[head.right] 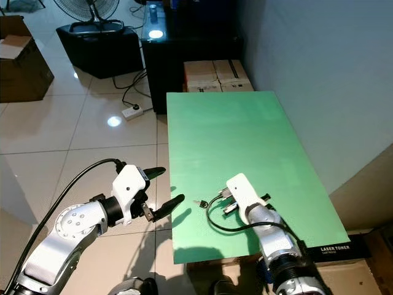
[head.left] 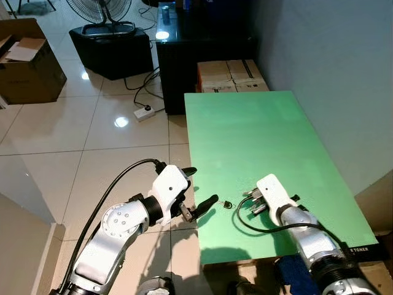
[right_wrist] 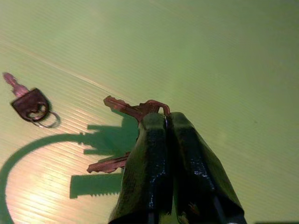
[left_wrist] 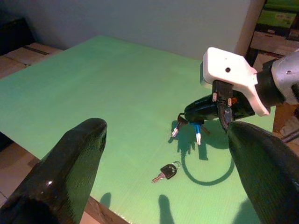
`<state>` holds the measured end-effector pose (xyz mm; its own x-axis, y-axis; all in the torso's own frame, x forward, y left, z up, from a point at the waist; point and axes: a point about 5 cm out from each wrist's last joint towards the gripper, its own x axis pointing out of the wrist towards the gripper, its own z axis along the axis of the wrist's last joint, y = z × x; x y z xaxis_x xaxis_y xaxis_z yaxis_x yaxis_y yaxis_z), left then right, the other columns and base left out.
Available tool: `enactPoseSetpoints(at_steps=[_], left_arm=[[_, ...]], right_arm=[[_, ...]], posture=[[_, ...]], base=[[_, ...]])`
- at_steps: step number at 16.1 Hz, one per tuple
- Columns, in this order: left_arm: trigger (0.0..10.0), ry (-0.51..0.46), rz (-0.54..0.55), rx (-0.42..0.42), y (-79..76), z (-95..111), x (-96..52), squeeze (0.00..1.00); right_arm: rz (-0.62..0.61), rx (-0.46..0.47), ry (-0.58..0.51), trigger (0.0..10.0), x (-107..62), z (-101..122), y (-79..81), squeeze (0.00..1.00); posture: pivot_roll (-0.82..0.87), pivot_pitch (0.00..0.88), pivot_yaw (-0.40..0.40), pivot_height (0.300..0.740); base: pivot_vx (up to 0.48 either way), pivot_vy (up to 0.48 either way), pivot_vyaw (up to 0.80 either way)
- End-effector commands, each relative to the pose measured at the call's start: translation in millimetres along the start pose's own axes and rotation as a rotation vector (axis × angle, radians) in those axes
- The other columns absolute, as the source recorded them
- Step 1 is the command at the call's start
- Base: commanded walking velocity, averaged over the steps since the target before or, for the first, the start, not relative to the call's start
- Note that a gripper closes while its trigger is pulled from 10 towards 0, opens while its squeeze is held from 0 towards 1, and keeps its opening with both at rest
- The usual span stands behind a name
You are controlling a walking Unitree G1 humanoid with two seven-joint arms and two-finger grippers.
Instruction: Hang keys on a hook
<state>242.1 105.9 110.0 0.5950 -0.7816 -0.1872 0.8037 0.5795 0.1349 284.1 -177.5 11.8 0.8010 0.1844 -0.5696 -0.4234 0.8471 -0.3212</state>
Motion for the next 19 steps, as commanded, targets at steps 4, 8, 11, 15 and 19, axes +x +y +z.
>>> enactPoseSetpoints(at_steps=[4,8,11,15,19], left_arm=[[10.0,0.0,-0.008,0.022,-0.1,3.1,0.3,0.0],[10.0,0.001,-0.014,0.027,-1.0,2.9,0.8,0.0],[10.0,-0.002,-0.018,0.026,-2.4,3.1,2.5,0.0],[10.0,-0.002,-0.021,0.03,-2.3,3.8,3.7,0.0],[10.0,-0.003,-0.017,0.035,-0.5,4.4,4.5,0.0]], right_arm=[[0.027,0.041,0.02,10.0,0.6,0.0,-1.3,1.0],[0.026,0.096,-0.02,10.0,-1.9,7.6,-10.5,1.0],[0.042,0.17,0.023,10.0,-5.2,0.8,-19.9,1.0],[0.109,0.145,0.056,10.0,-4.0,-3.8,-7.3,1.0],[0.092,0.144,0.112,10.0,-1.3,-11.2,-3.9,0.0]], posture=[[-0.06,0.126,0.01,0.74],[-0.07,0.122,0.01,0.74],[-0.07,0.123,0.008,0.74],[-0.07,0.124,0.01,0.74],[-0.07,0.125,0.015,0.74]], base=[[0.0,0.0,0.0],[0.0,0.0,0.0],[0.0,0.0,0.0],[0.0,0.0,0.0],[0.0,0.0,0.0]])
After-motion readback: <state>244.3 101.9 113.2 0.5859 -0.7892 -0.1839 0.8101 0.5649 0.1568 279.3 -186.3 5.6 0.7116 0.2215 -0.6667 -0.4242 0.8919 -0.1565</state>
